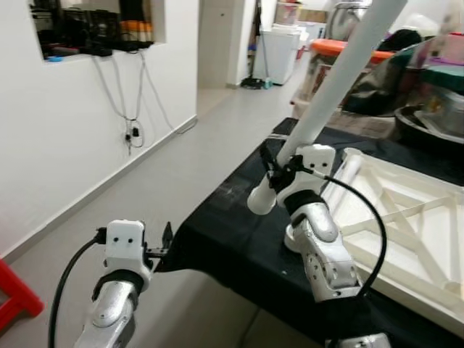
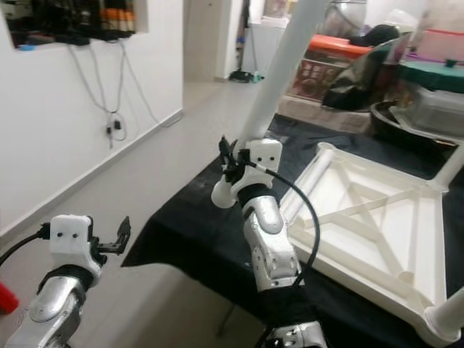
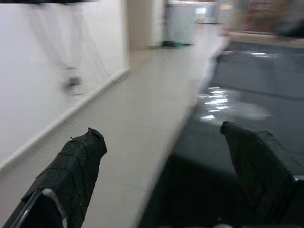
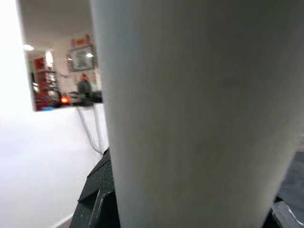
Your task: Building children table
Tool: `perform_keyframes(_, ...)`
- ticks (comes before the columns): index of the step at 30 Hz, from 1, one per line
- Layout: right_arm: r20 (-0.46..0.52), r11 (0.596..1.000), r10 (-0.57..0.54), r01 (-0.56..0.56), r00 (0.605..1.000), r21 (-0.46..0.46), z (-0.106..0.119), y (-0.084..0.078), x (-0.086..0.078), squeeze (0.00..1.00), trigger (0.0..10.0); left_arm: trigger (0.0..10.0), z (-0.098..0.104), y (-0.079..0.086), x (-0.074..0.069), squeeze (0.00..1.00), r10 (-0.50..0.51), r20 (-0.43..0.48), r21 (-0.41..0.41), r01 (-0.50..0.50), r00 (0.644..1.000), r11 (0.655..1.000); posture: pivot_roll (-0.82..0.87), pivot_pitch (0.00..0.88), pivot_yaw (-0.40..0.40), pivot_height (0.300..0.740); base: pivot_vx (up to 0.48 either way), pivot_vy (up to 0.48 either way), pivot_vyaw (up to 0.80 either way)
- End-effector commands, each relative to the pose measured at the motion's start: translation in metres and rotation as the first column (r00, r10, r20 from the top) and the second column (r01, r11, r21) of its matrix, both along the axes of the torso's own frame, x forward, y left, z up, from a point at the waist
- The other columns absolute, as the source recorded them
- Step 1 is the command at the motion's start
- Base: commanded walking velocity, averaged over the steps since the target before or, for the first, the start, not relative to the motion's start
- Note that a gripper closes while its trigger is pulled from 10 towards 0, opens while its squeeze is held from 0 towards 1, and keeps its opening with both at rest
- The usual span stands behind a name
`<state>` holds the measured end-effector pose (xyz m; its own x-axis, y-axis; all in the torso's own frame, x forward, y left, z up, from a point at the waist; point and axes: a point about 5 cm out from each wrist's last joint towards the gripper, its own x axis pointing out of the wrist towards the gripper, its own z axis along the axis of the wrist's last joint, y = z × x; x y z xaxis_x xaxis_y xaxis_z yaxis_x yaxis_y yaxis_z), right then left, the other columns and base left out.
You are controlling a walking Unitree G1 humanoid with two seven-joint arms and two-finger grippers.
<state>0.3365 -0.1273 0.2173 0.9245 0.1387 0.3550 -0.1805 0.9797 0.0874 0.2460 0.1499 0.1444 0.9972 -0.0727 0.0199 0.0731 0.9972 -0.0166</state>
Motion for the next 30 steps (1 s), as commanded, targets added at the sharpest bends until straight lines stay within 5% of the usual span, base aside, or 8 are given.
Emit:
perform_keyframes(1,0.018,0.999,0.032,-0.032,0.999,0.007,0.005,0.011,0.001,0.0,10.0,10.0,-0.003,0.007,0.0,0.0,0.03,-0.008,0.024,-0.03,1.0,0.999,0.11,0.0,-0.085,0.74,0.292,-0.379,0.0)
perform_keyframes(13,0.04,0.998,0.056,-0.057,0.998,0.032,0.011,0.007,0.006,0.0,10.0,10.0,-0.003,0.0,-0.001,0.0,0.007,-0.006,-0.005,-0.007,1.0,1.0,0.1,0.007,-0.085,0.74,0.043,-0.104,0.0)
perform_keyframes(22,0.045,0.993,0.111,-0.112,0.993,0.03,0.014,0.009,0.008,0.0,10.0,10.0,-0.008,-0.005,-0.008,0.0,-0.023,-0.024,-0.013,0.023,0.999,1.0,0.1,0.016,-0.087,0.74,0.0,0.0,-0.77)
perform_keyframes(30,0.02,0.938,0.347,-0.347,0.938,0.008,0.019,0.028,0.01,0.0,10.0,10.0,-0.012,-0.013,-0.015,0.0,-0.048,-0.051,-0.047,0.046,0.998,0.998,0.1,0.026,-0.084,0.74,0.0,0.0,-0.1)
